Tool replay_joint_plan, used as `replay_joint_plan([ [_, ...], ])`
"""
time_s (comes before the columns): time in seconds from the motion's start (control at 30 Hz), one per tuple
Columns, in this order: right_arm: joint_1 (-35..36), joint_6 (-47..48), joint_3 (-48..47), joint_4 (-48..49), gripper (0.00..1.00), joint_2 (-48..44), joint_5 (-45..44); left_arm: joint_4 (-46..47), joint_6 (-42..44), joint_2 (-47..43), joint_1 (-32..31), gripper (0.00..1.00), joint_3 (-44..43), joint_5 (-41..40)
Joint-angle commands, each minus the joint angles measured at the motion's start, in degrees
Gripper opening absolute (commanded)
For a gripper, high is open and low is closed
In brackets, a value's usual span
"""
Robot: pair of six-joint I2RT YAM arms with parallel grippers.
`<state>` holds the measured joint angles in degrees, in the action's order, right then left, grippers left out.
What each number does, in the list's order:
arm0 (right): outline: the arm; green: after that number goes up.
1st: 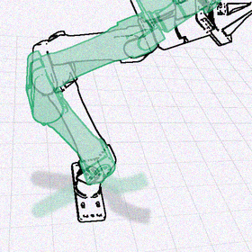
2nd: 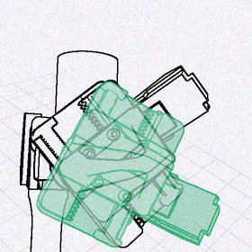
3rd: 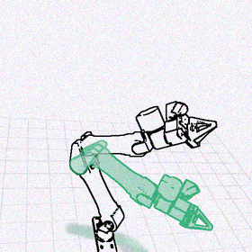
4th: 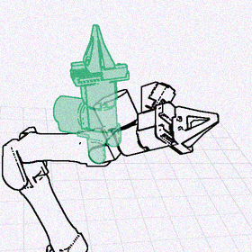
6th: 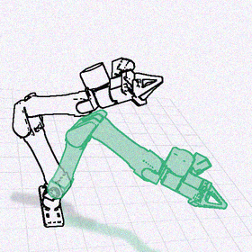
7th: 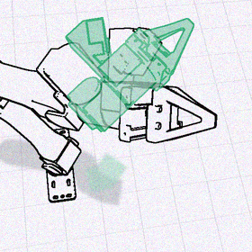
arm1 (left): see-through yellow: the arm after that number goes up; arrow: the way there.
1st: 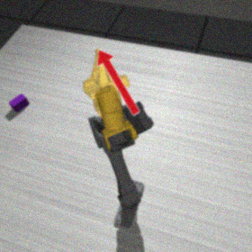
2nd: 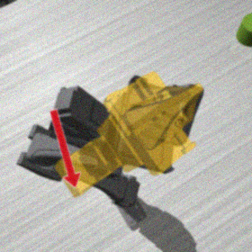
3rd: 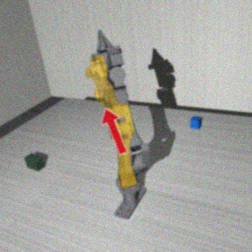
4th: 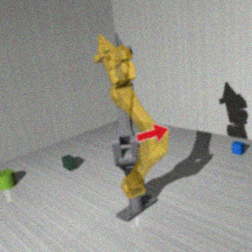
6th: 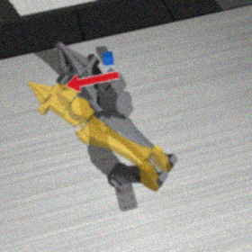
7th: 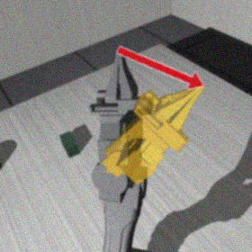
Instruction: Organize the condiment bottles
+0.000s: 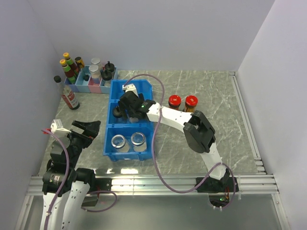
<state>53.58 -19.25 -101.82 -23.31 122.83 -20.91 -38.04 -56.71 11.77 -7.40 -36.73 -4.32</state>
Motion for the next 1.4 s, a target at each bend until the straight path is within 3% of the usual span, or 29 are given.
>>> replay_joint_plan([
  [0.0,-0.3,-0.7,0.8,0.1,0.95,-5.4,0.3,0.4,-0.4,-0.7,-0.2,0.99,-0.6,0.5],
  [0.23,-0.3,0.8,2.2,-2.4,0.99,-14.3,0.3,0.8,-0.2,-0.1,-0.2,0.99,-1.1,0.4],
  [0.43,-1.2,0.2,3.4,-6.8,0.99,-22.7,-5.7,0.7,0.0,0.1,-0.1,0.99,-1.5,0.2],
  [0.57,-6.3,-1.1,6.0,-10.7,0.99,-24.9,-6.8,1.0,0.0,0.3,-0.2,0.99,-1.3,0.6],
  [0.73,-15.9,2.3,13.0,-7.0,1.0,-28.3,-1.4,1.7,0.0,0.1,-0.2,0.99,-0.6,1.4],
  [1.07,-26.1,11.5,16.8,-2.4,1.0,-25.4,11.8,1.9,-0.2,0.5,-0.2,0.99,-1.0,2.3],
  [1.37,-26.5,10.7,17.7,-2.1,1.0,-20.0,11.0,1.6,0.3,0.4,-0.2,0.99,-1.4,2.3],
])
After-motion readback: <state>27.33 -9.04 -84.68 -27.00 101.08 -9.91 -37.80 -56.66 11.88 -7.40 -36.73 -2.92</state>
